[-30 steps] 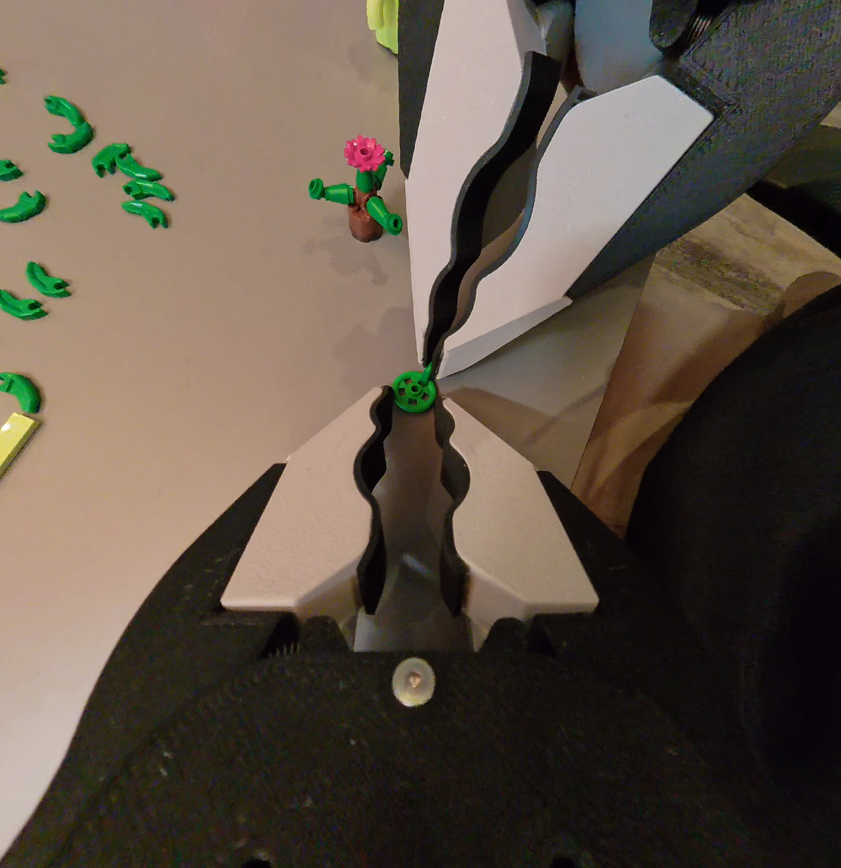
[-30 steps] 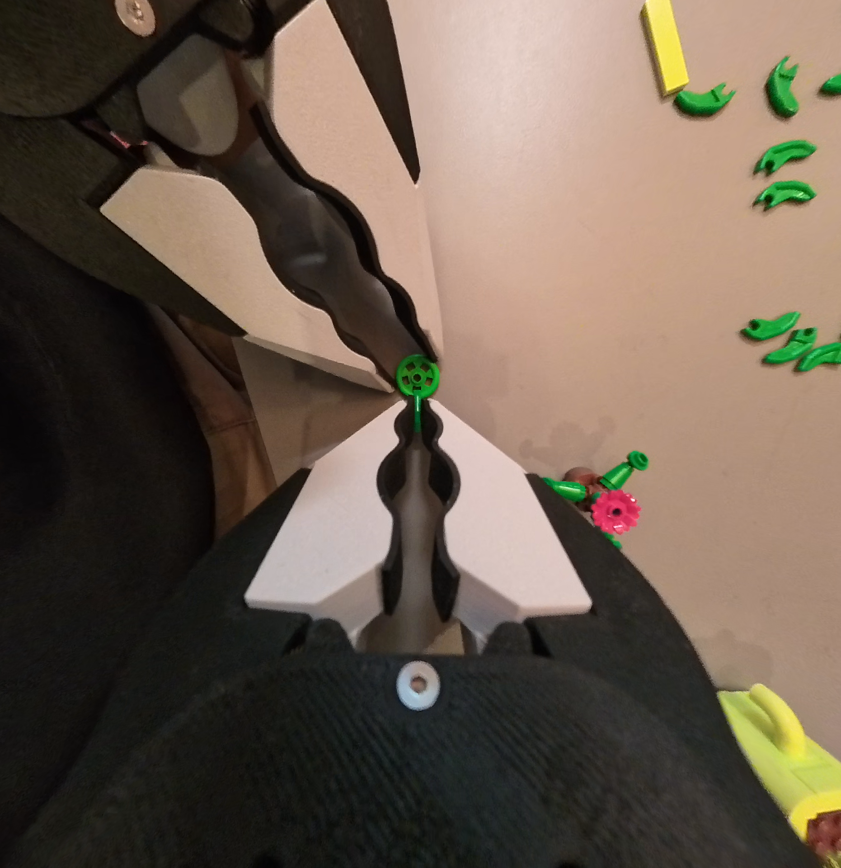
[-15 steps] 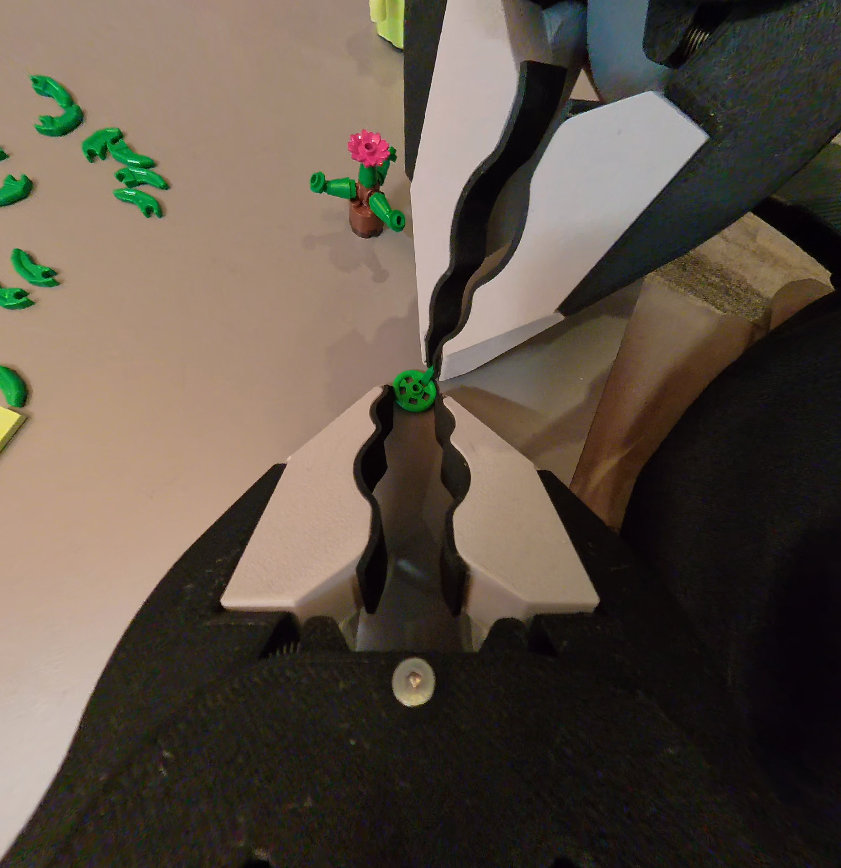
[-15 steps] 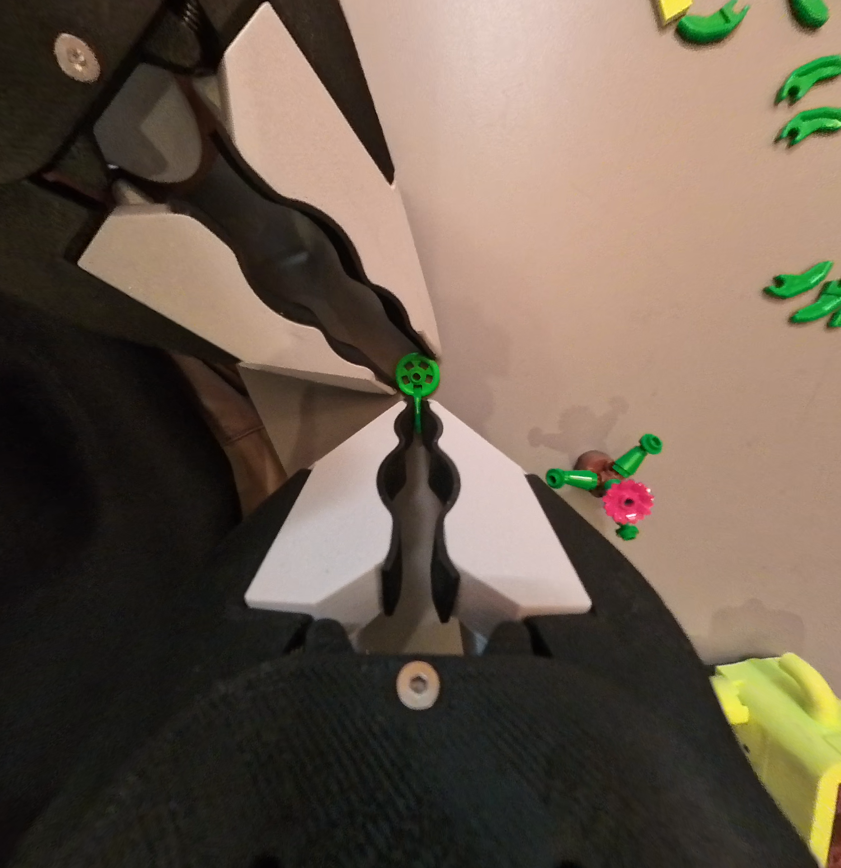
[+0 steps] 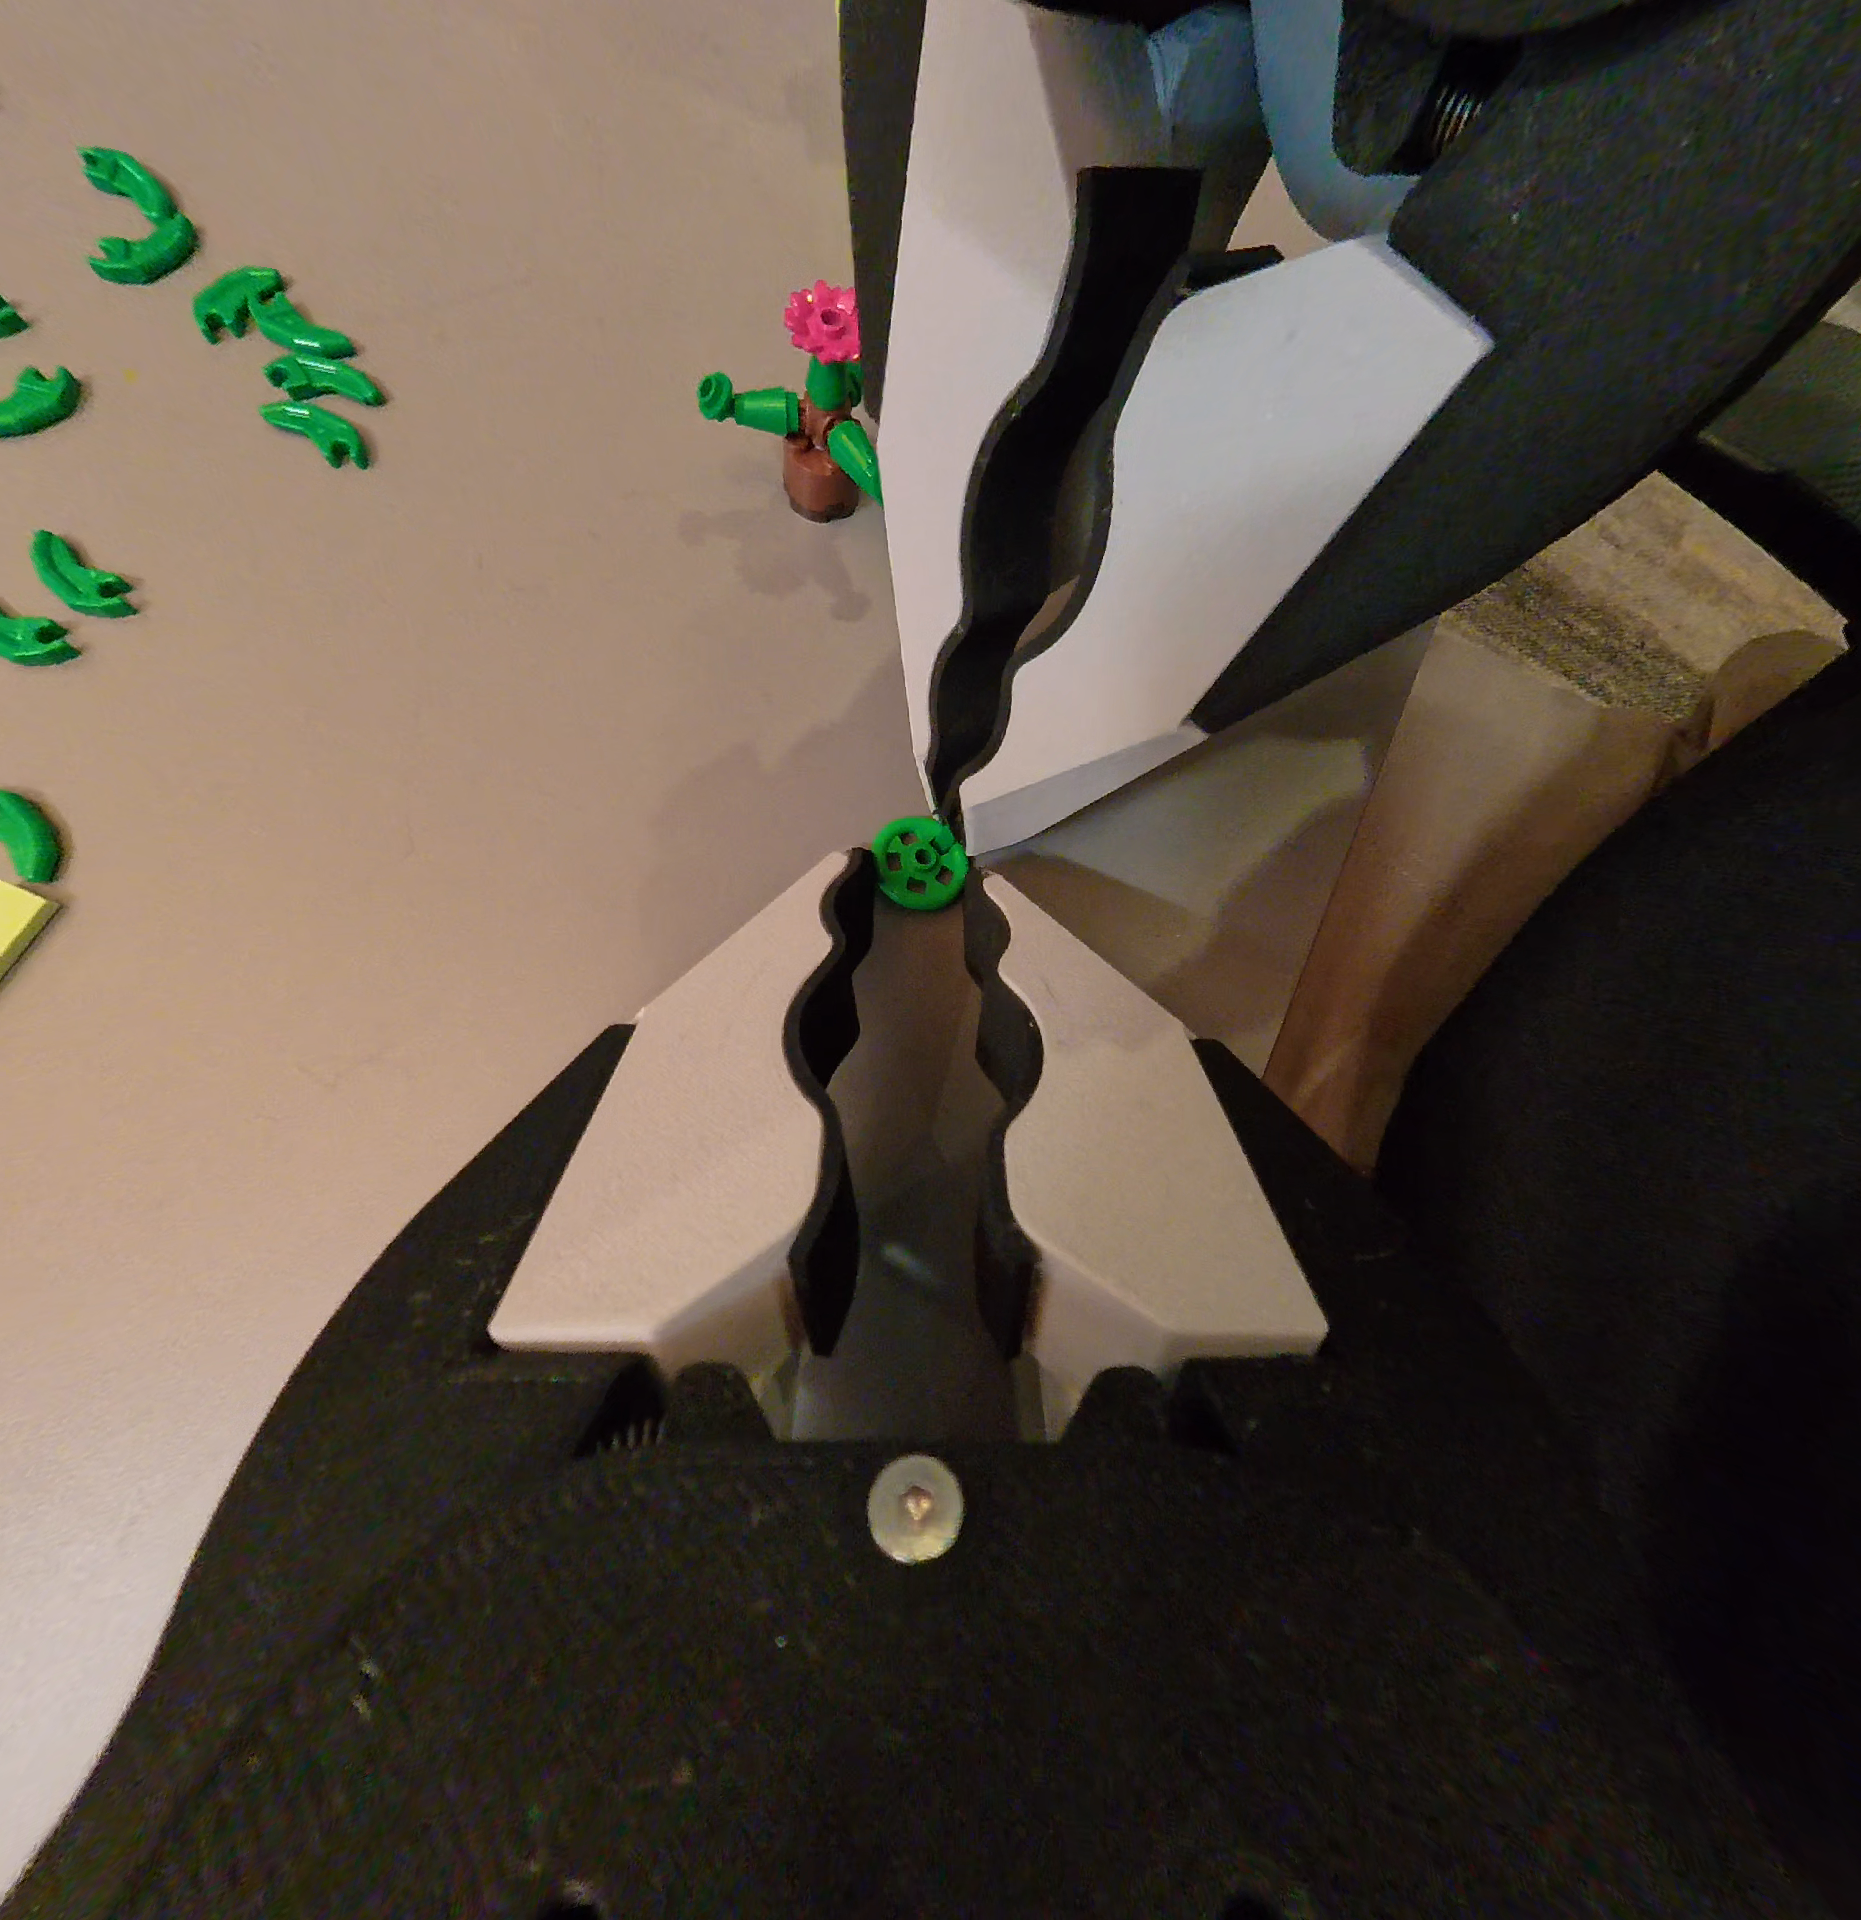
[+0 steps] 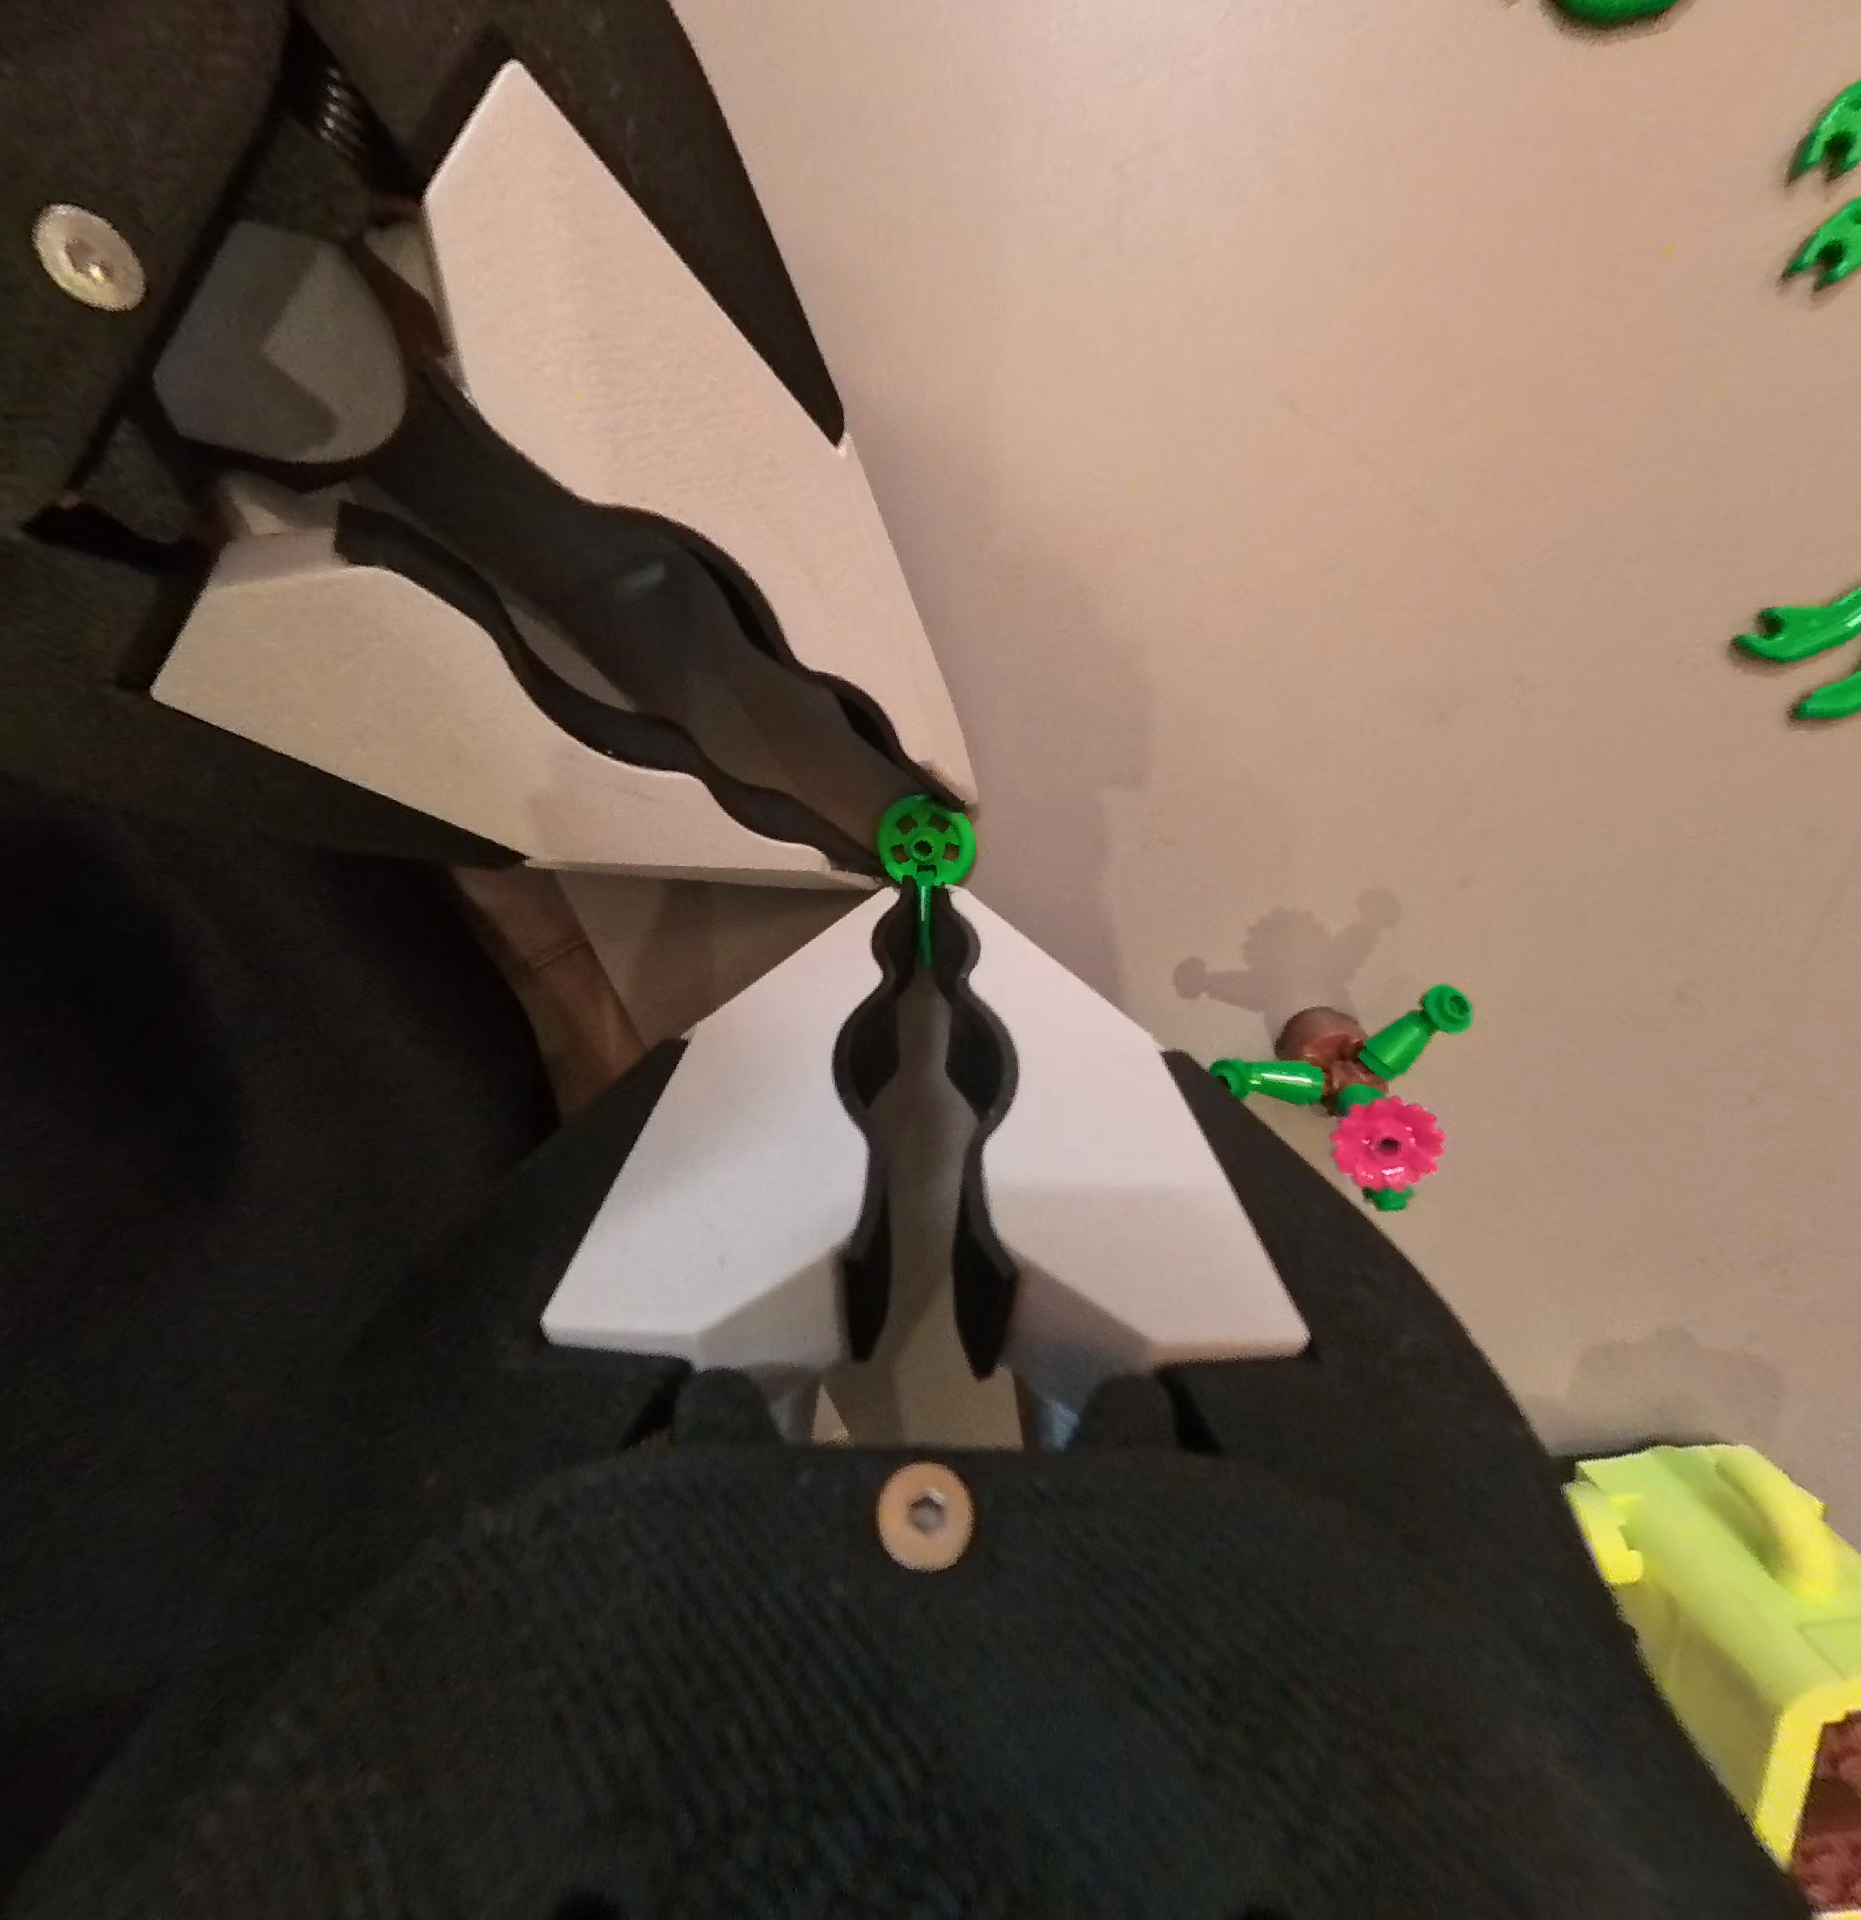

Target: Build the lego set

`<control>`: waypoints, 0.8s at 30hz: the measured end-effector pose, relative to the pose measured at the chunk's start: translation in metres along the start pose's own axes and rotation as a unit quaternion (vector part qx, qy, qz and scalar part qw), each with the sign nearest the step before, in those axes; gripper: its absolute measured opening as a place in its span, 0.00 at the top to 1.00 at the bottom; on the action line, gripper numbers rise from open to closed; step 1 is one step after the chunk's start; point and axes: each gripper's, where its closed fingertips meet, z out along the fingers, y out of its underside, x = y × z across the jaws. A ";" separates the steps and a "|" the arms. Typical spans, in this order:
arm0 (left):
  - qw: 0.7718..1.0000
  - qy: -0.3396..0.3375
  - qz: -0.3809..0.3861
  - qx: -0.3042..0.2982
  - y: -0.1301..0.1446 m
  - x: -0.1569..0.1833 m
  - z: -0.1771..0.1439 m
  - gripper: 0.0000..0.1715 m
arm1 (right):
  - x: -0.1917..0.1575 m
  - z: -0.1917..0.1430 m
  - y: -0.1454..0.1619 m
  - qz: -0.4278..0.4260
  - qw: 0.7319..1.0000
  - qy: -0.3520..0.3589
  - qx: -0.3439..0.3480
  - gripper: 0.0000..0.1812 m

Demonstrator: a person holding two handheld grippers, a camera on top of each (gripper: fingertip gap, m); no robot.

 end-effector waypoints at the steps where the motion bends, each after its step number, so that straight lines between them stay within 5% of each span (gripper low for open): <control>1: 1.000 0.001 -0.001 0.000 0.000 0.000 0.000 0.90 | 0.000 0.000 0.000 0.001 1.000 -0.001 0.002 1.00; 24: 1.000 0.018 -0.009 0.005 -0.001 0.002 -0.001 0.89 | 0.000 -0.014 0.006 0.051 0.969 0.034 0.238 0.92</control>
